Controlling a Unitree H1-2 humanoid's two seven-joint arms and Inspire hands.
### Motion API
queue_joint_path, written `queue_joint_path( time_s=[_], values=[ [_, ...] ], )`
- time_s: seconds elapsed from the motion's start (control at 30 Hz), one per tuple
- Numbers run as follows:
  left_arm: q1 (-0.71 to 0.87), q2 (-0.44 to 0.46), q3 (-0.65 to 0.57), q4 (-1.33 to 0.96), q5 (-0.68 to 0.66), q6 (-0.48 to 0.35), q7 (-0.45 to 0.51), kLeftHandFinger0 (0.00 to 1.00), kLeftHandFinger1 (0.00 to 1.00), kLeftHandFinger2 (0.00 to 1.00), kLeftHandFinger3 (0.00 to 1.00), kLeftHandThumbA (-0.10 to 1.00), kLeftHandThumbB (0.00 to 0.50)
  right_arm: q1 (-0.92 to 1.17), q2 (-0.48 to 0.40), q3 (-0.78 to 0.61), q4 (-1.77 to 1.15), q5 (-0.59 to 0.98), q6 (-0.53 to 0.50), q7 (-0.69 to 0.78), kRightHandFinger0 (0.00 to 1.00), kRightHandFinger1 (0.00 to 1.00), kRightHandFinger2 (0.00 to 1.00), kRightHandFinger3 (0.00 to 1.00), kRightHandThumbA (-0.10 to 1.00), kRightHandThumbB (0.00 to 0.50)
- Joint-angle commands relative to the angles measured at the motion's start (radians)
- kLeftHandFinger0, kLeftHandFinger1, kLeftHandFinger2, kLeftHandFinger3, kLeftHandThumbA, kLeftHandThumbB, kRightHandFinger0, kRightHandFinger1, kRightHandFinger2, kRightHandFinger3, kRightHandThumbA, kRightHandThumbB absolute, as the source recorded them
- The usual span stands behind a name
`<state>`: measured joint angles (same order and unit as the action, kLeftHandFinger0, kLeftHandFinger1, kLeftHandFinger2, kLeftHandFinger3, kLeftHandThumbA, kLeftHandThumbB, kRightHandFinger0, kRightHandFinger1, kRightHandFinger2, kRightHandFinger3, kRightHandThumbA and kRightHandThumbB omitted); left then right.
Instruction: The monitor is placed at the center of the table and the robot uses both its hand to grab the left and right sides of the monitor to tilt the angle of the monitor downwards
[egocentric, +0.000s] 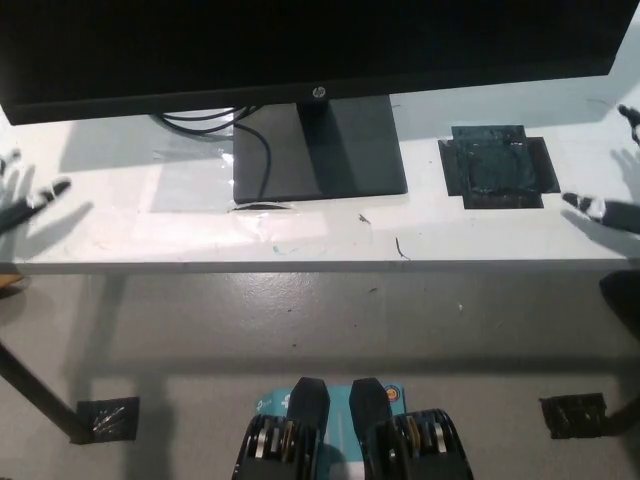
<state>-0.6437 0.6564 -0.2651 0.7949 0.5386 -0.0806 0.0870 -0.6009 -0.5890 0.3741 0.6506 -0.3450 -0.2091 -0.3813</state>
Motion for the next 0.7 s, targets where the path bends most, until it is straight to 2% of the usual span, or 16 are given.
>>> queue_joint_path(
  time_s=[0.0,0.03,0.1,0.2,0.23,0.27,0.3,0.37,0.4,0.43,0.47,0.5,0.53,0.57,0.63,0.67],
  values=[
    [0.189,0.204,0.267,-0.574,-0.307,-0.008,-0.148,1.00,1.00,1.00,1.00,1.00,0.222,0.107,-0.267,-0.246,-0.491,0.066,-0.022,0.087,1.00,1.00,1.00,1.00,0.89,0.487],
    [0.307,0.230,0.403,-0.726,-0.416,-0.022,-0.133,1.00,1.00,1.00,1.00,1.00,0.150,0.240,-0.325,-0.387,-0.609,0.121,0.015,0.069,1.00,1.00,1.00,1.00,0.93,0.488],
    [0.357,0.231,0.460,-0.795,-0.443,-0.024,-0.131,1.00,1.00,1.00,1.00,1.00,0.176,0.308,-0.329,-0.459,-0.705,0.132,0.069,0.078,1.00,1.00,1.00,1.00,0.98,0.481],
    [0.361,0.220,0.479,-0.808,-0.439,-0.015,-0.149,1.00,1.00,1.00,1.00,1.00,0.174,0.313,-0.320,-0.475,-0.715,0.129,0.075,0.094,1.00,1.00,1.00,1.00,0.98,0.481],
    [0.476,0.177,0.561,-0.989,-0.504,-0.013,-0.114,1.00,1.00,1.00,1.00,1.00,0.232,0.445,-0.289,-0.585,-0.887,0.297,0.027,0.084,1.00,1.00,1.00,1.00,1.00,0.488],
    [0.500,0.162,0.576,-1.030,-0.524,-0.017,-0.111,1.00,1.00,1.00,1.00,1.00,0.256,0.474,-0.276,-0.606,-0.929,0.342,0.015,0.086,1.00,1.00,1.00,1.00,1.00,0.476],
    [0.540,0.135,0.573,-1.085,-0.556,-0.060,-0.091,1.00,1.00,1.00,1.00,1.00,0.284,0.518,-0.239,-0.613,-0.995,0.397,-0.010,0.066,1.00,1.00,1.00,1.00,1.00,0.492],
    [0.597,0.083,0.558,-1.183,-0.563,-0.085,-0.061,1.00,1.00,1.00,1.00,1.00,0.343,0.563,-0.176,-0.584,-1.074,0.442,-0.096,0.030,1.00,1.00,1.00,1.00,1.00,0.486],
    [0.621,0.063,0.547,-1.218,-0.556,-0.095,-0.052,1.00,1.00,1.00,1.00,1.00,0.344,0.576,-0.147,-0.565,-1.105,0.437,-0.127,0.016,1.00,1.00,1.00,1.00,1.00,0.486],
    [0.643,0.040,0.529,-1.250,-0.531,-0.125,-0.033,1.00,1.00,1.00,1.00,1.00,0.311,0.591,-0.120,-0.541,-1.122,0.374,-0.168,0.004,1.00,1.00,1.00,1.00,1.00,0.450],
    [0.663,0.005,0.485,-1.277,-0.552,-0.181,-0.017,1.00,1.00,1.00,1.00,1.00,0.277,0.612,-0.067,-0.494,-1.169,0.333,-0.181,-0.009,1.00,1.00,1.00,1.00,1.00,0.447],
    [0.668,-0.011,0.466,-1.286,-0.555,-0.201,-0.013,1.00,1.00,1.00,1.00,1.00,0.284,0.617,-0.043,-0.472,-1.180,0.313,-0.194,-0.013,1.00,1.00,1.00,1.00,1.00,0.450],
    [0.671,-0.045,0.420,-1.299,-0.556,-0.241,-0.008,1.00,1.00,1.00,1.00,1.00,0.291,0.623,0.005,-0.426,-1.185,0.250,-0.231,-0.024,1.00,1.00,1.00,1.00,1.00,0.413],
    [0.677,-0.087,0.372,-1.312,-0.533,-0.266,-0.002,1.00,1.00,1.00,1.00,1.00,0.312,0.620,0.045,-0.370,-1.174,0.174,-0.261,-0.039,1.00,1.00,1.00,1.00,1.00,0.396],
    [0.695,-0.157,0.309,-1.330,-0.471,-0.252,-0.004,1.00,1.00,1.00,1.00,1.00,0.348,0.606,0.081,-0.259,-1.130,0.118,-0.261,-0.090,1.00,1.00,1.00,1.00,1.00,0.414],
    [0.711,-0.181,0.266,-1.328,-0.498,-0.245,-0.031,1.00,1.00,1.00,1.00,1.00,0.378,0.612,0.118,-0.217,-1.111,0.097,-0.261,-0.108,1.00,1.00,1.00,1.00,1.00,0.412]
  ],
)
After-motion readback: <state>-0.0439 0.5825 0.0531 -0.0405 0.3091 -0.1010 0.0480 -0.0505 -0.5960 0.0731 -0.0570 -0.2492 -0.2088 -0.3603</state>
